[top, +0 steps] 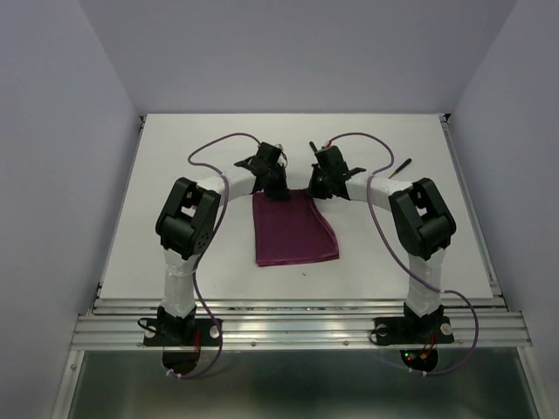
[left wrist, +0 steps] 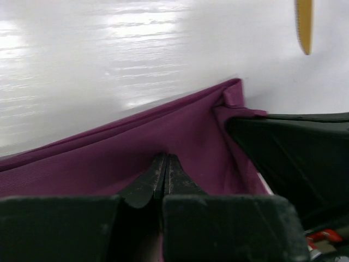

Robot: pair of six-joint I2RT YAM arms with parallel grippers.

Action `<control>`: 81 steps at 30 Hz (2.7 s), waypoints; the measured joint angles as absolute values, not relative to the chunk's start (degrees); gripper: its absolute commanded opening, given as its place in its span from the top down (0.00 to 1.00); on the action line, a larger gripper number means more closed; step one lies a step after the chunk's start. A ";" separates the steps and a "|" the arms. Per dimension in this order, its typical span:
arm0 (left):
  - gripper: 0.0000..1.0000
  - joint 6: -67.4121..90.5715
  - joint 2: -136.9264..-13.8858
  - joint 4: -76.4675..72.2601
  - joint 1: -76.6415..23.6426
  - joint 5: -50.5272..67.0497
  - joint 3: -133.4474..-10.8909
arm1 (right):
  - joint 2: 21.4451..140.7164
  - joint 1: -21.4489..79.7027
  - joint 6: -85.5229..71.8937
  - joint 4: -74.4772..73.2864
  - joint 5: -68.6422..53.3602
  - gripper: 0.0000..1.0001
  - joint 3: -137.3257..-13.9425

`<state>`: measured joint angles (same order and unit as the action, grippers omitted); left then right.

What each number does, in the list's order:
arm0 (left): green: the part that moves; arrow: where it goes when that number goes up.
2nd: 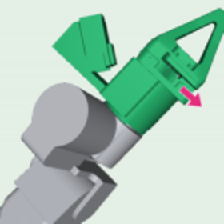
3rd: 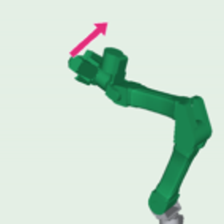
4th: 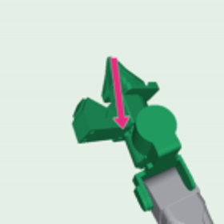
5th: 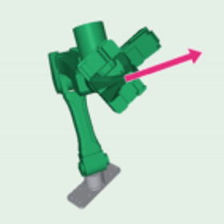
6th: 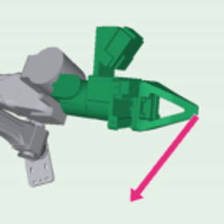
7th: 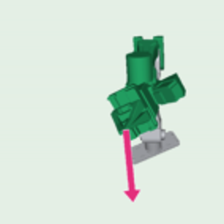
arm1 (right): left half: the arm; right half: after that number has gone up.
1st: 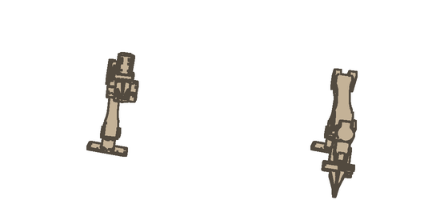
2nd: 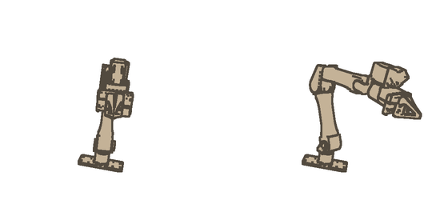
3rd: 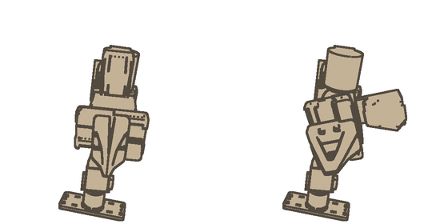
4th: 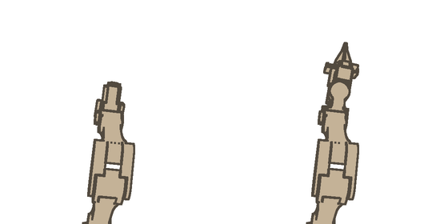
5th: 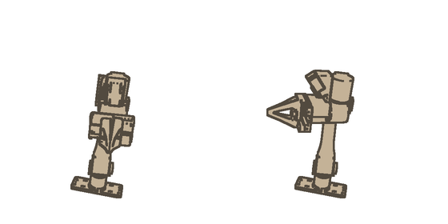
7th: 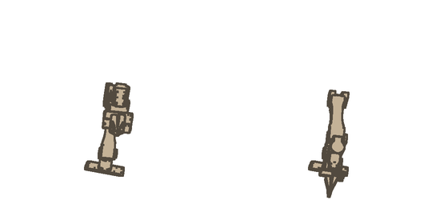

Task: Fold the napkin into a case and place the utensils inside
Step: Fold the lower triangle-folded napkin at the center of the board.

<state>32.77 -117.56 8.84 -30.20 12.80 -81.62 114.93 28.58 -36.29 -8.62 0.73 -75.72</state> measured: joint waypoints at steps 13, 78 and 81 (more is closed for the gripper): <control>1.00 32.62 -117.58 5.98 -28.42 13.08 -78.22 | 115.13 29.41 -36.49 -10.92 2.61 0.99 -78.48; 1.00 33.50 -117.12 -0.91 -28.05 14.76 -74.61 | 121.10 35.31 -46.76 -21.19 17.63 0.99 -89.97; 1.00 33.50 -117.12 -0.93 -28.03 14.83 -74.59 | 121.10 35.35 -46.76 -21.23 17.63 0.99 -90.19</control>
<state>33.50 -117.12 -0.93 -28.03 14.83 -74.59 121.10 35.35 -46.76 -21.23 17.63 -90.19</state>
